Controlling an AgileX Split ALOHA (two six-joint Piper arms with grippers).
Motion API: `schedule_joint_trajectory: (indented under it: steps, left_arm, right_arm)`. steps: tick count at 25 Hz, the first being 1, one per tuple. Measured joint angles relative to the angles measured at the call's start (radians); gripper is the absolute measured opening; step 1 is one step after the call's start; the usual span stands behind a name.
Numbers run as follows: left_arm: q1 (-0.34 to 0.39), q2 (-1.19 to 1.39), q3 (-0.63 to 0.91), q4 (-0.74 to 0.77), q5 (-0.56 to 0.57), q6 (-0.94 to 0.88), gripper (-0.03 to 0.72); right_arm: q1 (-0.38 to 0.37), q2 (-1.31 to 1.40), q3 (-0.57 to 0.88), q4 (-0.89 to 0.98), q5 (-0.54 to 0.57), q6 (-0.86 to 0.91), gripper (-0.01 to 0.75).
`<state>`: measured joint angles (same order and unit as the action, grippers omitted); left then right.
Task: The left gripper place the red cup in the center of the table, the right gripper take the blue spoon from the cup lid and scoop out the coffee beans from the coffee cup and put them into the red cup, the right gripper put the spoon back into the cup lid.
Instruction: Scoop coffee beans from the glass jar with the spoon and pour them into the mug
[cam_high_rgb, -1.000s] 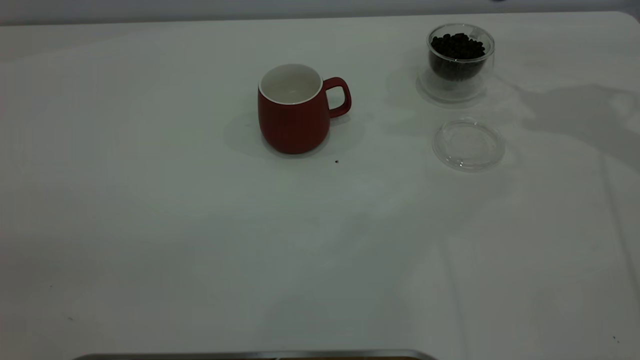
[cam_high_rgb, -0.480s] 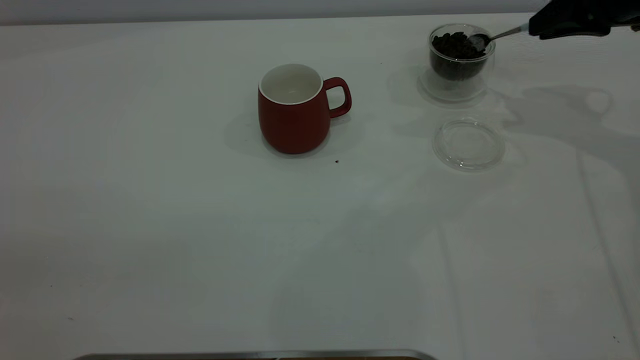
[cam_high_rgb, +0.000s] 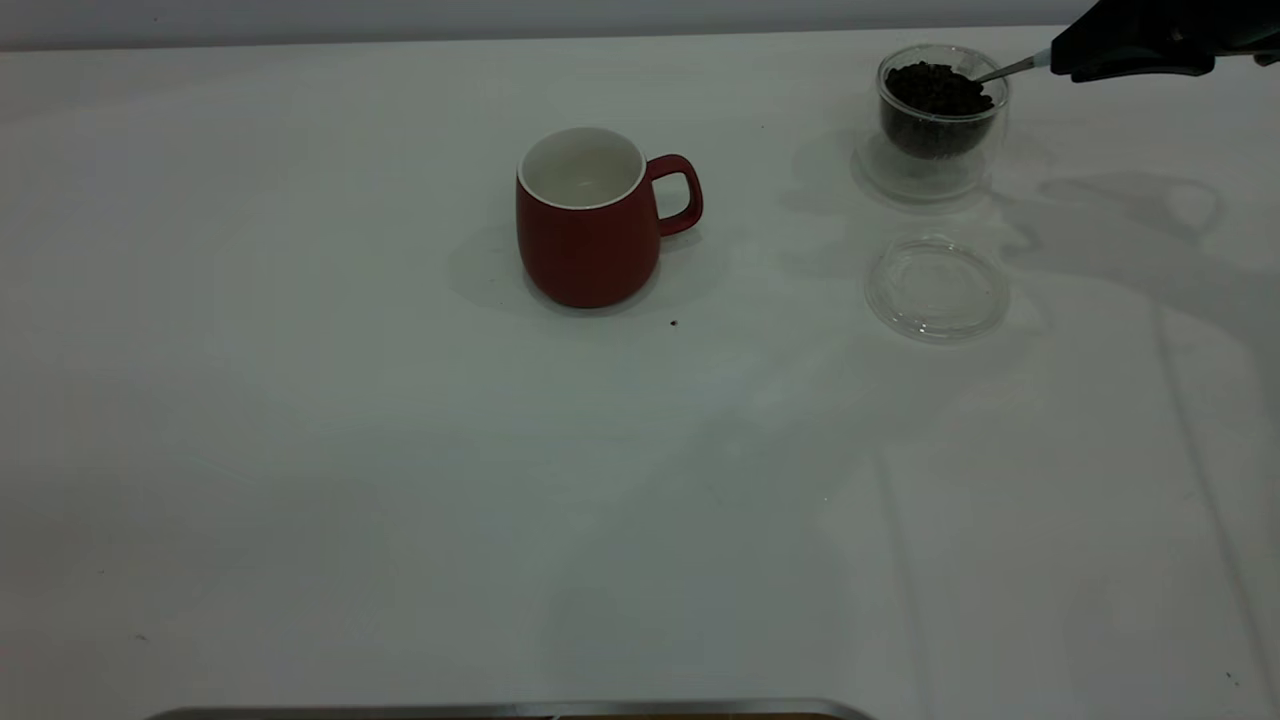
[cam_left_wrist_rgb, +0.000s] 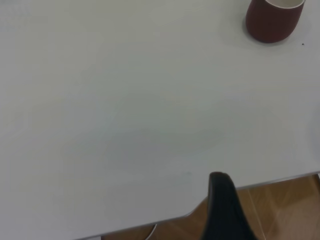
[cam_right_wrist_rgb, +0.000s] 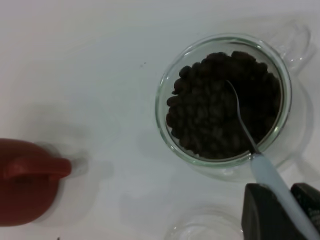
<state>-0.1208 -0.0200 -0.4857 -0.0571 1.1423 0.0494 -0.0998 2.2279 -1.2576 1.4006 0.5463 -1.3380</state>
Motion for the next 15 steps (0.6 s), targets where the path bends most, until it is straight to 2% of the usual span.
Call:
schedule_joint_trajectory:
  steps: [15]
  left_arm:
    - [0.000, 0.000, 0.000, 0.000, 0.000, 0.000, 0.516]
  right_arm:
    - [0.000, 0.044, 0.000, -0.010, 0.053, 0.143, 0.110]
